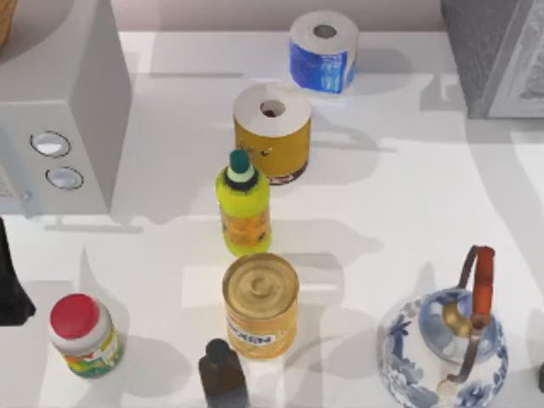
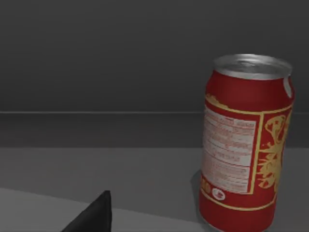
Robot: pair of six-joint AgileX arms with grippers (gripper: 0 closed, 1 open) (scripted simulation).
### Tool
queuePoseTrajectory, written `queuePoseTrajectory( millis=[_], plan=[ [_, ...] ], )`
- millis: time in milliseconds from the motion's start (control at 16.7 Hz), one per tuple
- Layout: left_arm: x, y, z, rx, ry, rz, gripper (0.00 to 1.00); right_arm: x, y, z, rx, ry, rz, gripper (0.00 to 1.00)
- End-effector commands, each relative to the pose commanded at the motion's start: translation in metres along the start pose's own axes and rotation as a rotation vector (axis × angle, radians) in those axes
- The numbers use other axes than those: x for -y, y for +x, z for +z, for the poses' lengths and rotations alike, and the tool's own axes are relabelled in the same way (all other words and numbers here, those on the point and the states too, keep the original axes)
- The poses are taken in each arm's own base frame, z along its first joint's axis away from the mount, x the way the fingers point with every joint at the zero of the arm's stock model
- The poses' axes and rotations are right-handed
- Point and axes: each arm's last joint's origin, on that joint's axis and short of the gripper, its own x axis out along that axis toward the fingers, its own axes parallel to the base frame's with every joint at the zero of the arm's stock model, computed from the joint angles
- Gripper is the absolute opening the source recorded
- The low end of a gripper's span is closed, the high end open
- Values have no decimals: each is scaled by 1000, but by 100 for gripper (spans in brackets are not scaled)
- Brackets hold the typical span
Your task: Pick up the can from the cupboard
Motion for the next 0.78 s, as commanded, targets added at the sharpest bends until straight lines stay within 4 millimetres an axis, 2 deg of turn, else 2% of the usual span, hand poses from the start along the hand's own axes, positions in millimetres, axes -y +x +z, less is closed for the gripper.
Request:
queuePoseTrajectory(
  millis=[240,600,780],
  plan=[
    [0,0,0,0,0,0,100,-1,5,0,-2,0,2,100],
    [0,0,0,0,0,0,100,0,52,1,0,0,0,100],
    [0,0,0,0,0,0,100,0,60,0,0,0,0,100]
  ],
)
